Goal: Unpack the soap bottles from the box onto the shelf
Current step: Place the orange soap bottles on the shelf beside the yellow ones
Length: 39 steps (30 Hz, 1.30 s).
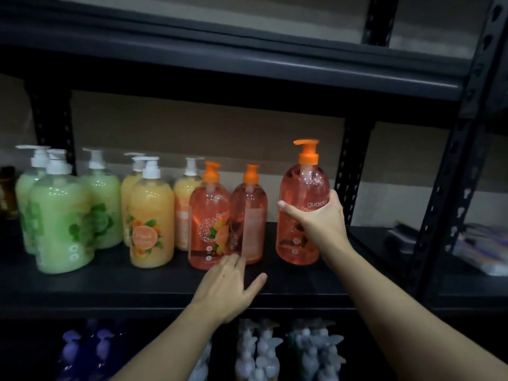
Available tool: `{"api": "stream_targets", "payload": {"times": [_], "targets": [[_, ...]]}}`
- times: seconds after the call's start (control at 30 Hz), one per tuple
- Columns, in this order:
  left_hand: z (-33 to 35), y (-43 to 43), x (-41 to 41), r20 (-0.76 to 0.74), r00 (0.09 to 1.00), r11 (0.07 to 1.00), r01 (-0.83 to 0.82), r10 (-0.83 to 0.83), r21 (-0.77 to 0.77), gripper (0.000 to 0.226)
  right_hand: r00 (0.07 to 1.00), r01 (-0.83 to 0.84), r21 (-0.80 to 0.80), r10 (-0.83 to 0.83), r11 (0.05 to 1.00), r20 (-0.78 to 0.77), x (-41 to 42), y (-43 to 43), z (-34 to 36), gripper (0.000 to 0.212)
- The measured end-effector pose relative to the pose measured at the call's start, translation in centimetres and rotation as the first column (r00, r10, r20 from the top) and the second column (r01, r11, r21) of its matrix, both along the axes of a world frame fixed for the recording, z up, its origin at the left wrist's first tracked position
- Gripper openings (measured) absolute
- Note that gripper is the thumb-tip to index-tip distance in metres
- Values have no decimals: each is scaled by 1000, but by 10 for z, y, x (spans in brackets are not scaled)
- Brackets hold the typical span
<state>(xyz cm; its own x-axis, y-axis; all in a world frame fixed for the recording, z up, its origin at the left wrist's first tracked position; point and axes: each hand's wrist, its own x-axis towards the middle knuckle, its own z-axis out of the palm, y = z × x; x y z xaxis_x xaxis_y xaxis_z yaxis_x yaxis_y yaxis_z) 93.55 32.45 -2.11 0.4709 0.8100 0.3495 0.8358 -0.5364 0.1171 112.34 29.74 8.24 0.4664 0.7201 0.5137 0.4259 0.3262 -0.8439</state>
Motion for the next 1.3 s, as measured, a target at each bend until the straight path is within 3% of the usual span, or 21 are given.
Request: {"api": "stream_targets", "payload": {"times": [0.2,0.53,0.9,1.3], "targets": [[-21,5,8,-29,997,989,-62,67,130,77,999,52,-50,-52,997,1,13,34,-16,96],[-24,9,8,-7,999,983,-30,31,181,72,994,74,-93,-82,993,-79,10,56,-35,103],[-26,10,9,-7,1000,979,-27,29,203,72,989,104,-127,-116,986,-92,6,60,-54,99],[-24,10,9,-10,1000,982,-23,26,185,73,996,-4,-197,-14,980,-87,8,57,-56,83]]}}
